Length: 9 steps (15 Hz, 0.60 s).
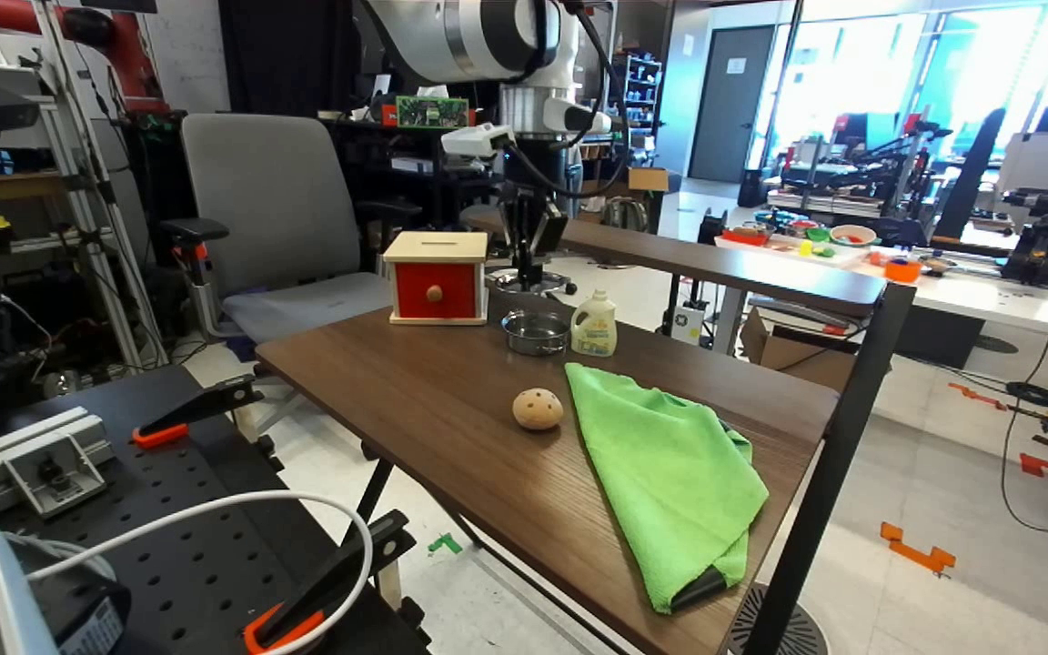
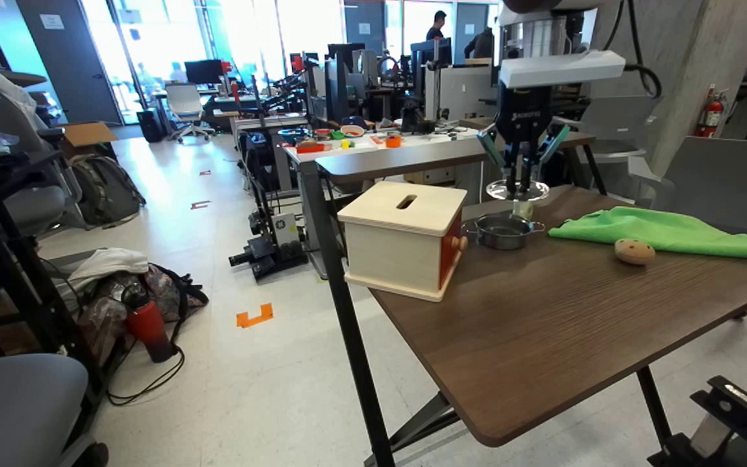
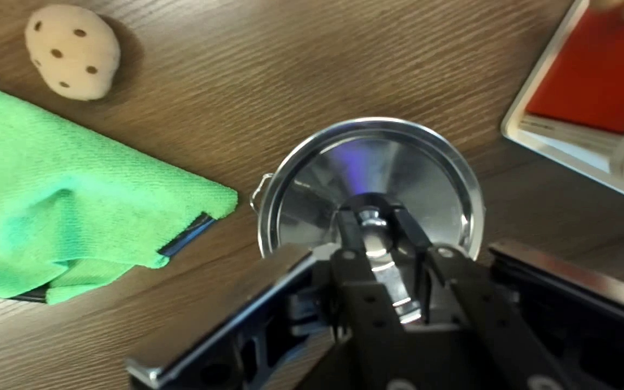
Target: Put the lid of the pot on the stove
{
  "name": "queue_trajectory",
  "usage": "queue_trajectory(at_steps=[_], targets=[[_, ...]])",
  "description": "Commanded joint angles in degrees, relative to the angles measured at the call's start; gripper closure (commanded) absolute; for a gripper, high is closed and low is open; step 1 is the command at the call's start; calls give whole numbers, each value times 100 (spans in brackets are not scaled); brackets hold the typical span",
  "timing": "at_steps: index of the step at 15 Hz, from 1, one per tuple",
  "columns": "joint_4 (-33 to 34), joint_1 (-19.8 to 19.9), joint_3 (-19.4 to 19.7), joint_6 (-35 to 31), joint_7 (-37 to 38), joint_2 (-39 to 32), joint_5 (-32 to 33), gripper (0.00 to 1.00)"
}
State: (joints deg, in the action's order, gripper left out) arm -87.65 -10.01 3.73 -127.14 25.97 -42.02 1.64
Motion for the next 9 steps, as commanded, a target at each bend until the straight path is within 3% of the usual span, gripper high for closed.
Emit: queue_trajectory(at_steps=[1, 5, 9], targets=[[-1405, -18, 11, -91, -264, 1179, 159, 95], [-2570, 16, 0, -553, -111, 1837, 149, 95], [-3460, 11, 24, -1344, 53, 1964, 181, 95]])
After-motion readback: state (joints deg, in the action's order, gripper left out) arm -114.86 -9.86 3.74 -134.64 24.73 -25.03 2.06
